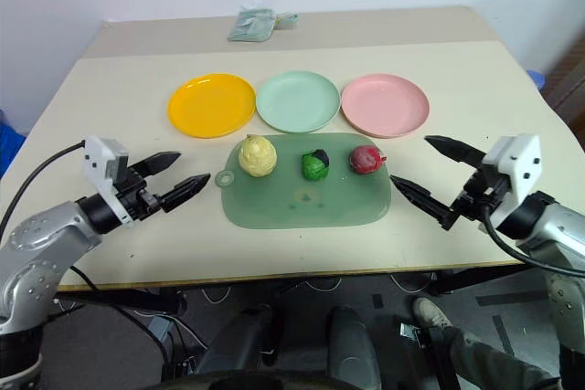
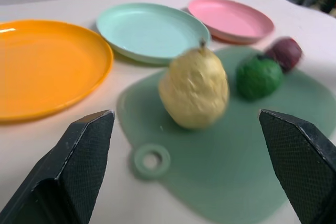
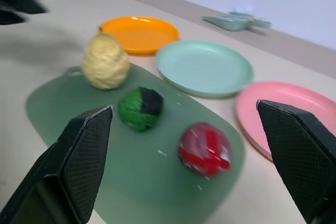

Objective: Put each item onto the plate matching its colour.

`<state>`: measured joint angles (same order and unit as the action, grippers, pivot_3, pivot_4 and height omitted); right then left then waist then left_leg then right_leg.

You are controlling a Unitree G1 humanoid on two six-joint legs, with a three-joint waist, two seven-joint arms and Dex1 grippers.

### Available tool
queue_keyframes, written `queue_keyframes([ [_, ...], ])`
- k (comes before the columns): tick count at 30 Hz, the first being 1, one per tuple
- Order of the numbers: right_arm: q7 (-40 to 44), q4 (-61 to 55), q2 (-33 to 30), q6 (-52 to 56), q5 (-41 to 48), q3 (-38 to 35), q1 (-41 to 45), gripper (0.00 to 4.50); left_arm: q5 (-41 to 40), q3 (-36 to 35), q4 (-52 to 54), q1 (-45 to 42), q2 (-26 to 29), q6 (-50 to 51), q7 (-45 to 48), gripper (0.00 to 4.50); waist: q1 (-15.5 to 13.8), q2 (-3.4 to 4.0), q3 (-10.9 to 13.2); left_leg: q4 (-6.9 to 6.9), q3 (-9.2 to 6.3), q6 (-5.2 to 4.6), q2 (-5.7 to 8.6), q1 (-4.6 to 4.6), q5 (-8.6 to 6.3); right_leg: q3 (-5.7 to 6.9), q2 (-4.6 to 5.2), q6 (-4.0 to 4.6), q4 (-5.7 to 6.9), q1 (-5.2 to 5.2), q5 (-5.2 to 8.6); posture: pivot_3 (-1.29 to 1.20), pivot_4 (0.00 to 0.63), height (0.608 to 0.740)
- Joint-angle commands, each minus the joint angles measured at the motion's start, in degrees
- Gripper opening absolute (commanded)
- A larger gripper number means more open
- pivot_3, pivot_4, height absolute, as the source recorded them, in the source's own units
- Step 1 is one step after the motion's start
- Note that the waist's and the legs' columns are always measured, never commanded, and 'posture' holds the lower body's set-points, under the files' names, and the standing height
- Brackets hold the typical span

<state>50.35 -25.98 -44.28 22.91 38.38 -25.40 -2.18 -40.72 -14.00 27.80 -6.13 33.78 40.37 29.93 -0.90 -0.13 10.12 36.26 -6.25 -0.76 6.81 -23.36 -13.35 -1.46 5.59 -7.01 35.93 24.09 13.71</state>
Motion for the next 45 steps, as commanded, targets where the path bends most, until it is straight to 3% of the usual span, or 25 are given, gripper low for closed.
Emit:
queue_keyframes([
  [1,1.33,0.62,-0.45,-1.81,-1.02,2.05,2.01,4.48,0.85,3.14,0.46,-3.54,-2.24,1.77,-3.94,4.50,0.01,-0.02,0.00,0.01,0.00,0.00,0.00,0.00,0.00,0.00,0.00,0.00,0.02,0.00,0.00,0.00,0.150,0.740],
  [8,3.84,2.15,-0.72,-1.09,-0.52,5.53,4.84,4.48,4.96,10.02,-2.70,-10.73,-7.38,5.35,-10.18,4.50,0.02,-0.03,0.00,0.01,0.00,0.01,0.02,0.00,0.01,0.00,-0.01,0.00,0.05,0.00,0.00,0.00,0.150,0.740],
  [28,4.85,1.64,0.28,-2.48,-1.76,6.30,3.52,4.48,17.81,20.03,-17.91,-22.47,-16.16,4.46,-11.20,4.50,0.01,-0.05,0.01,0.05,0.00,0.03,0.06,0.00,0.03,-0.01,-0.01,-0.01,0.10,0.02,-0.01,0.00,0.150,0.740],
  [29,4.84,1.58,0.23,-2.50,-1.73,6.19,3.37,4.48,18.05,20.04,-18.33,-22.63,-16.45,4.49,-11.13,4.50,0.01,-0.05,0.01,0.05,0.00,0.04,0.06,0.00,0.03,-0.01,-0.01,-0.01,0.10,0.02,-0.01,0.00,0.150,0.740],
  [33,4.81,1.67,-0.04,-2.62,-1.70,5.61,2.93,4.50,20.02,19.78,-20.27,-23.67,-18.05,3.11,-12.07,3.27,-0.13,-0.05,0.01,0.08,0.00,0.04,0.06,0.00,0.04,-0.01,-0.01,-0.01,0.12,0.02,-0.01,0.00,0.150,0.740],
  [34,4.77,1.68,-0.07,-2.64,-1.73,5.54,2.89,4.50,20.72,19.82,-20.28,-23.67,-18.14,2.85,-12.25,3.18,-0.11,-0.05,0.01,0.09,-0.01,0.04,0.07,-0.01,0.03,-0.01,-0.02,-0.02,0.12,0.02,-0.01,0.00,0.150,0.740],
  [41,3.64,2.75,0.62,-2.97,-1.94,6.22,4.96,4.50,22.27,12.67,-21.15,-26.50,-20.30,0.16,-18.18,3.18,0.00,-0.06,0.02,0.10,-0.01,0.04,0.08,-0.01,0.03,-0.01,-0.01,-0.02,0.12,0.02,-0.01,0.00,0.150,0.740],
  [45,2.32,4.21,2.04,-3.46,-3.07,8.67,8.18,4.50,24.67,6.17,-31.50,-34.55,-21.35,-4.63,-26.03,3.18,-0.01,-0.12,0.05,0.23,-0.04,0.06,0.08,-0.04,0.04,0.02,-0.03,-0.03,0.20,0.03,-0.02,0.00,0.150,0.740],
])
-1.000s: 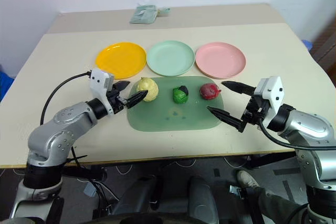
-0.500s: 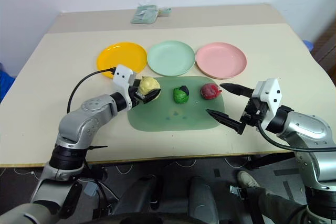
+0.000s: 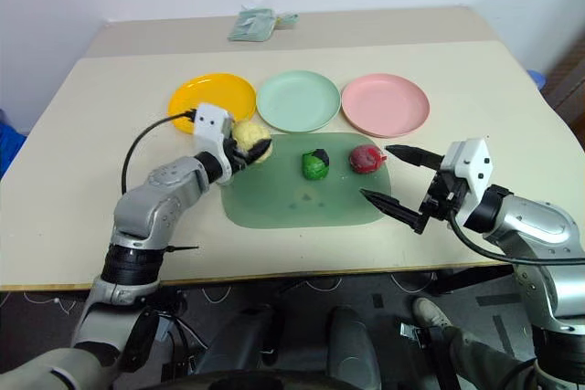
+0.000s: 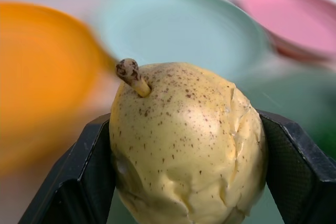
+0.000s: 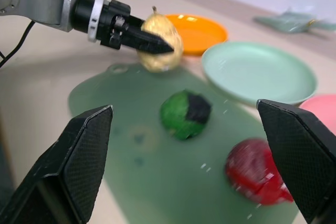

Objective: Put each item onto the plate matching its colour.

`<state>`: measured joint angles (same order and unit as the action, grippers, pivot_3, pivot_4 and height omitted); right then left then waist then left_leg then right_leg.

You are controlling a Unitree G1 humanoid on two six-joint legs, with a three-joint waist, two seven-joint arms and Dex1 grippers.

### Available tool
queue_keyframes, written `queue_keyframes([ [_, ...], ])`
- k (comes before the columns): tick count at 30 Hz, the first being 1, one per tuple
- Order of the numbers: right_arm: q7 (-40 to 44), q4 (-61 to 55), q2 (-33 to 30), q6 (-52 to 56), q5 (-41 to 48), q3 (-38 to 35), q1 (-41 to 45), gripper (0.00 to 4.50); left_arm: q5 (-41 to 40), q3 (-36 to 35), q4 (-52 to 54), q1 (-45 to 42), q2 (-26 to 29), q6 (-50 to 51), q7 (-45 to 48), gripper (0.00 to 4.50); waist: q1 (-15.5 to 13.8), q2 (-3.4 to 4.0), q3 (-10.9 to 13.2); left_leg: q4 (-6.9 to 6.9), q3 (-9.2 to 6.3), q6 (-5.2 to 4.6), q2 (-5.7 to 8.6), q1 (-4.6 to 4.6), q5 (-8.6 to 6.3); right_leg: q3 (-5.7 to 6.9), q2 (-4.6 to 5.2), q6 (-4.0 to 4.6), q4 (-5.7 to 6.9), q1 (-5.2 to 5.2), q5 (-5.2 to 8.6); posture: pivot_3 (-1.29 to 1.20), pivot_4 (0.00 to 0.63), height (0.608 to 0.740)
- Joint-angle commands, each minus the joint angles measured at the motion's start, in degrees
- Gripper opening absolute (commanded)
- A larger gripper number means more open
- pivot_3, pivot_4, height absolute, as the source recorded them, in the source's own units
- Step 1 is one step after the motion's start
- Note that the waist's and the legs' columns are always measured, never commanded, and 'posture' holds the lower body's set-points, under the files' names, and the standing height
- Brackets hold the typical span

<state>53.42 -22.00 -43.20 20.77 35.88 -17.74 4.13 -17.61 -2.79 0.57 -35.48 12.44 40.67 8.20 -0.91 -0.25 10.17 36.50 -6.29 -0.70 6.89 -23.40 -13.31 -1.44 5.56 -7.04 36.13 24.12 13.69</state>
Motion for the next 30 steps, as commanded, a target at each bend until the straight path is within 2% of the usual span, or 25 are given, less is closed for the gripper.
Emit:
queue_keyframes([
  [1,-0.87,0.59,1.25,-1.45,-0.86,1.52,2.36,4.50,2.27,-5.56,-7.48,-6.96,-0.09,-7.25,-4.83,3.18,-0.04,-0.01,-0.01,0.00,0.00,0.00,0.00,0.00,0.00,0.00,0.00,0.00,0.00,-0.01,0.00,0.00,0.150,0.740],
  [3,-0.92,1.34,1.81,-1.83,-1.50,2.41,3.37,4.50,4.23,-6.35,-14.06,-10.32,-0.20,-12.36,-6.29,3.18,-0.18,-0.01,-0.02,0.01,0.00,0.10,0.06,0.00,0.06,0.03,-0.01,-0.01,-0.01,-0.02,0.00,0.00,0.150,0.740],
  [9,-1.83,3.70,3.19,-2.17,-2.92,5.04,7.74,4.50,7.74,-9.45,-42.87,-22.28,-0.12,-28.99,-11.94,3.18,-0.95,-0.05,0.01,0.31,0.03,0.16,0.18,-0.12,0.09,0.02,0.02,-0.13,0.00,-0.02,-0.05,0.00,0.150,0.740],
  [13,-2.89,4.11,4.44,-2.24,-3.62,6.38,10.02,4.50,9.16,-9.36,-55.82,-26.77,0.25,-36.51,-12.29,3.18,-1.27,-0.07,0.02,0.39,0.03,0.12,0.18,-0.15,0.07,0.02,0.02,-0.17,0.02,-0.02,-0.08,0.00,0.150,0.740],
  [19,-6.04,4.86,7.93,-2.59,-4.75,9.14,15.11,4.50,9.93,-9.59,-64.93,-28.66,0.24,-41.10,-12.40,3.18,-1.17,-0.09,0.03,0.51,0.04,0.06,0.20,-0.23,0.04,0.01,0.03,-0.23,0.02,0.00,-0.11,0.00,0.150,0.740],
  [27,-8.84,8.84,11.91,-4.49,-7.98,11.75,20.45,4.50,10.06,-10.10,-69.32,-30.03,-0.07,-44.19,-11.37,3.18,-1.23,-0.10,0.03,0.52,0.03,0.06,0.22,-0.25,0.04,0.02,0.03,-0.24,0.08,0.05,-0.12,0.00,0.150,0.740],
  [29,-8.98,9.69,12.64,-5.22,-8.73,12.28,21.06,4.50,9.86,-10.33,-69.88,-30.37,-0.27,-44.32,-10.89,4.24,-1.20,-0.10,0.03,0.53,0.03,0.06,0.22,-0.26,0.04,0.02,0.02,-0.24,0.09,0.07,-0.12,0.00,0.150,0.740],
  [30,-8.92,10.09,12.89,-5.57,-9.04,12.46,21.21,4.50,9.80,-10.38,-69.98,-30.53,-0.42,-44.31,-10.77,4.47,-1.19,-0.09,0.03,0.53,0.04,0.06,0.22,-0.26,0.04,0.02,0.02,-0.24,0.10,0.08,-0.12,0.00,0.150,0.740],
])
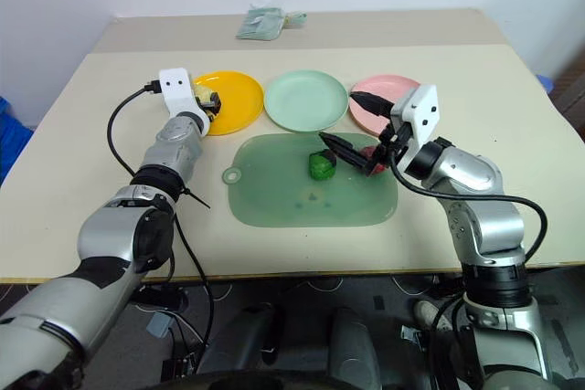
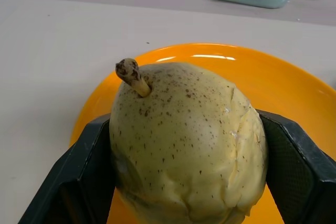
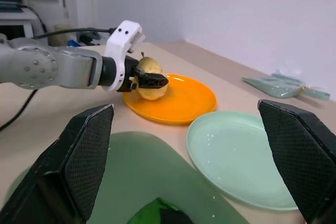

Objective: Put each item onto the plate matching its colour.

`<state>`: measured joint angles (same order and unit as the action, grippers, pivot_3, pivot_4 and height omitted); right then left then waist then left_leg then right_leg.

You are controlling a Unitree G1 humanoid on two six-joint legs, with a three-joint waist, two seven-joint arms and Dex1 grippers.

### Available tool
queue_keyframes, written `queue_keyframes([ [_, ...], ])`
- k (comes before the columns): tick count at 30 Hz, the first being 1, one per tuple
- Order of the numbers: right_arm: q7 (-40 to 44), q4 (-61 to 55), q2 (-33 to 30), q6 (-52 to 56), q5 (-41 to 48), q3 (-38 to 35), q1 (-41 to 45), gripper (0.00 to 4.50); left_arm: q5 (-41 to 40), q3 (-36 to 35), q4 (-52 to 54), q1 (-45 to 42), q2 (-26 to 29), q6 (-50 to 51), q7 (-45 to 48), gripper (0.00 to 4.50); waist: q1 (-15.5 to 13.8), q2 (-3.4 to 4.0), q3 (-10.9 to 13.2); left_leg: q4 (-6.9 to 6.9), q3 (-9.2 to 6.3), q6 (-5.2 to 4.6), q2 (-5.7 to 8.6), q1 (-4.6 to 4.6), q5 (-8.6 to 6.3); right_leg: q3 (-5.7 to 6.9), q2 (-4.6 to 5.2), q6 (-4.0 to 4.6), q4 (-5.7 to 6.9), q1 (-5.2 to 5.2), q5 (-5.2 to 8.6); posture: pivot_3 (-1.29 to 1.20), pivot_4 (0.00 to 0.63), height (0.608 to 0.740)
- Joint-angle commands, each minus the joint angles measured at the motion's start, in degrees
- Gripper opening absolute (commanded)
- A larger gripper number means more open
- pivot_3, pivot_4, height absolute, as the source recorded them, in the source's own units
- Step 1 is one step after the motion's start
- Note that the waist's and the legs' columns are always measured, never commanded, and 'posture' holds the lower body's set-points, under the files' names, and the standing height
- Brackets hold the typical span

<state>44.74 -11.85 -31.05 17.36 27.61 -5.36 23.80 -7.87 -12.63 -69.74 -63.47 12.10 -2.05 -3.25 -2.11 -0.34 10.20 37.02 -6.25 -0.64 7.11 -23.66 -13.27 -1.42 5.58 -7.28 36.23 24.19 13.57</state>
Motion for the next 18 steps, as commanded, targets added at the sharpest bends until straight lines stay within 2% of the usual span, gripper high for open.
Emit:
queue_keyframes([
  [1,-0.20,0.22,0.93,-2.41,-1.00,0.16,1.63,4.50,-0.01,-0.59,0.28,-2.64,-0.20,-1.60,0.79,4.47,0.02,0.00,0.00,0.00,0.00,0.00,0.00,0.00,0.00,0.00,0.00,0.00,0.00,0.01,0.00,0.00,0.150,0.740],
  [4,-0.13,0.71,1.28,-3.12,-1.57,0.45,1.65,4.50,-0.99,-1.31,2.09,-2.52,-0.74,-1.21,0.96,4.47,0.01,0.00,0.00,0.00,0.00,0.00,0.01,-0.02,0.00,0.00,0.00,0.00,0.00,0.01,0.00,0.00,0.150,0.740],
  [6,-0.59,0.06,1.52,-2.85,-2.09,0.87,1.61,4.50,-1.88,-1.68,8.10,-0.13,-1.02,-0.79,1.09,4.47,0.10,0.00,0.00,0.00,0.00,0.00,0.00,-0.02,0.00,0.00,0.00,0.00,0.00,0.03,0.00,0.00,0.150,0.740],
  [9,-1.38,-1.13,1.72,-1.98,-2.69,1.41,1.42,4.50,-2.18,0.45,26.36,8.84,-0.93,2.96,3.83,4.47,0.97,0.03,-0.02,-0.01,0.00,0.01,-0.01,-0.08,0.00,-0.02,0.00,0.00,0.06,0.13,0.00,0.00,0.150,0.740],
  [13,-2.54,-2.32,1.77,-0.43,-2.83,2.30,1.50,4.50,-6.19,3.22,55.87,24.03,1.33,15.74,10.55,4.47,2.40,0.05,-0.03,-0.05,0.03,0.01,-0.03,-0.15,0.00,-0.09,0.00,0.01,0.07,0.26,0.00,0.00,0.150,0.740],
  [15,-2.82,-2.76,1.87,0.58,-2.51,2.69,1.66,4.50,-12.29,3.86,69.82,31.69,4.30,22.33,17.23,4.47,2.98,0.05,-0.03,-0.04,0.02,0.01,-0.05,-0.17,0.00,-0.09,0.00,0.02,0.09,0.28,0.00,0.00,0.150,0.740],
  [18,-2.96,-3.48,1.65,2.25,-1.64,2.54,1.69,4.50,-17.64,5.82,82.55,40.29,10.75,29.44,26.76,4.47,2.92,0.06,-0.03,-0.05,0.03,0.01,-0.08,-0.19,0.00,-0.12,-0.01,0.05,0.11,0.32,0.01,0.00,0.150,0.740],
])
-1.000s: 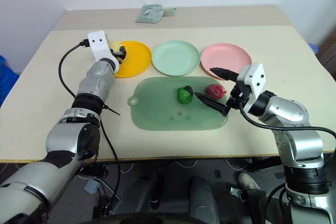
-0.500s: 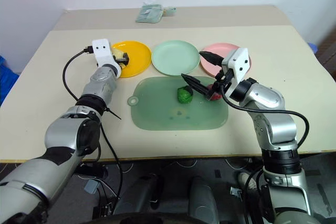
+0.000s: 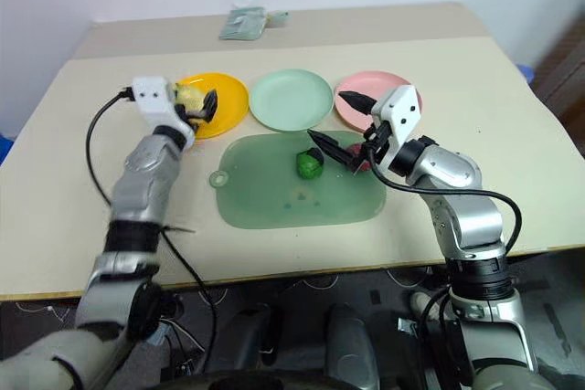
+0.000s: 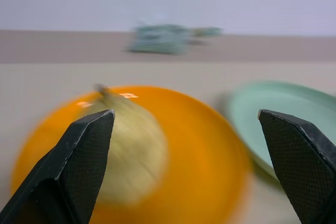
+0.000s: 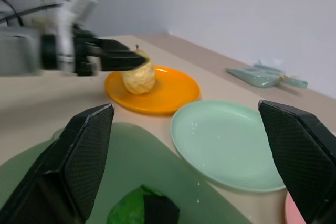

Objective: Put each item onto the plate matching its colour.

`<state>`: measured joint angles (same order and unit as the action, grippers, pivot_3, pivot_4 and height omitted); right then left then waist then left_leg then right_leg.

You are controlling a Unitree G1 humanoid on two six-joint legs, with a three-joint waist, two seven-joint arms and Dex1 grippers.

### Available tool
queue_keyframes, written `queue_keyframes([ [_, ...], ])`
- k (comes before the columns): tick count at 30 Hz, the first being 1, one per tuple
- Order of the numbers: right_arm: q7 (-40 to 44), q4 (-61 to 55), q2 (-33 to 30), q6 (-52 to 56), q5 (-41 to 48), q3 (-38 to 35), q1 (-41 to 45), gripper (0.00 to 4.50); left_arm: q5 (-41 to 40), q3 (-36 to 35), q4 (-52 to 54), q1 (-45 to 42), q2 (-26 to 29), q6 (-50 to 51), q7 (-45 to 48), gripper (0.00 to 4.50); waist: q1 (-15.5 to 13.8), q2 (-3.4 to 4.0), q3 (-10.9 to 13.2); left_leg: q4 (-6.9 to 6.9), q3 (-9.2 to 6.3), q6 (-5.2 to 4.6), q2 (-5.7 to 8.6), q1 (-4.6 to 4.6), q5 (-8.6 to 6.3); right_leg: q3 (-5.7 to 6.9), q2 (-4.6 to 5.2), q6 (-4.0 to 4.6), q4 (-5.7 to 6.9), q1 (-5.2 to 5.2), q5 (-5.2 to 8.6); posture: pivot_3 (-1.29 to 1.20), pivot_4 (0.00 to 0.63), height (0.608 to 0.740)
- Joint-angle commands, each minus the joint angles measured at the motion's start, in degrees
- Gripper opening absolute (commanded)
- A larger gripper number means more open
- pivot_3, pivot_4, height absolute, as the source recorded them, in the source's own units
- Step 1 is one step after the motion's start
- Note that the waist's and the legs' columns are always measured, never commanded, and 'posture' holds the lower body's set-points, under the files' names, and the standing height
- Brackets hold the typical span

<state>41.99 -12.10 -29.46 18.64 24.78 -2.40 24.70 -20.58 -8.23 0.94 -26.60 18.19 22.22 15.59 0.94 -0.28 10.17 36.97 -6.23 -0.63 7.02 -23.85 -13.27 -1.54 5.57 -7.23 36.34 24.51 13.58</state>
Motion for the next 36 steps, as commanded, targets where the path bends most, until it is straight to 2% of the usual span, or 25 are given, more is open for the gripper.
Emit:
queue_keyframes([
  [1,0.07,-3.97,-0.43,1.76,1.66,-0.61,0.33,4.50,-6.98,1.72,15.31,6.54,7.46,7.66,11.22,4.47,-0.24,0.02,-0.02,0.00,-0.01,-0.01,0.00,0.00,-0.01,0.01,-0.01,0.01,-0.01,0.00,0.00,0.00,0.150,0.740],
  [5,2.25,-7.05,-3.03,3.87,3.02,-1.23,-2.62,4.50,-11.79,1.78,23.07,13.49,16.18,13.13,20.09,4.47,-0.85,0.07,-0.04,0.02,-0.05,-0.36,0.03,0.04,-0.23,0.05,0.02,0.02,-0.07,-0.12,0.01,0.00,0.150,0.740],
  [8,3.22,-8.02,-4.33,4.27,3.21,-1.39,-4.45,4.50,-13.22,1.48,25.31,15.51,20.60,14.14,24.71,4.47,-1.36,0.07,-0.04,0.02,-0.06,-0.38,0.03,0.06,-0.24,0.06,0.02,0.03,-0.13,-0.16,0.01,0.00,0.150,0.740],
  [17,3.30,-10.55,-5.56,3.53,3.48,-4.12,-11.59,4.50,-11.57,6.55,24.33,13.73,26.82,12.90,35.16,4.47,-1.75,0.08,-0.04,-0.02,-0.05,-0.39,0.02,0.09,-0.25,0.06,0.03,0.05,-0.17,-0.18,0.00,0.00,0.150,0.740],
  [23,3.32,-16.97,-8.59,4.85,6.11,-10.94,-21.91,4.50,-6.83,12.72,14.71,5.18,24.05,10.86,37.11,4.47,-1.80,0.09,-0.04,0.00,-0.06,-0.38,0.01,0.10,-0.25,0.07,0.08,0.04,-0.19,-0.23,0.00,0.00,0.150,0.740],
  [31,2.24,-26.19,-10.68,6.51,8.24,-21.26,-36.76,4.50,2.38,24.33,-5.62,-11.18,12.18,4.88,41.56,4.47,-3.18,0.07,-0.03,0.05,0.00,-0.42,0.01,0.10,-0.26,0.06,0.04,0.02,-0.21,-0.26,0.00,0.00,0.150,0.740],
  [36,1.09,-29.76,-9.96,6.60,8.70,-25.75,-43.16,4.50,6.63,27.43,-14.95,-17.27,6.23,0.59,43.72,4.47,-3.31,0.05,-0.03,0.05,0.00,-0.42,0.01,0.09,-0.26,0.06,0.09,0.02,-0.21,-0.26,0.00,0.00,0.150,0.740],
])
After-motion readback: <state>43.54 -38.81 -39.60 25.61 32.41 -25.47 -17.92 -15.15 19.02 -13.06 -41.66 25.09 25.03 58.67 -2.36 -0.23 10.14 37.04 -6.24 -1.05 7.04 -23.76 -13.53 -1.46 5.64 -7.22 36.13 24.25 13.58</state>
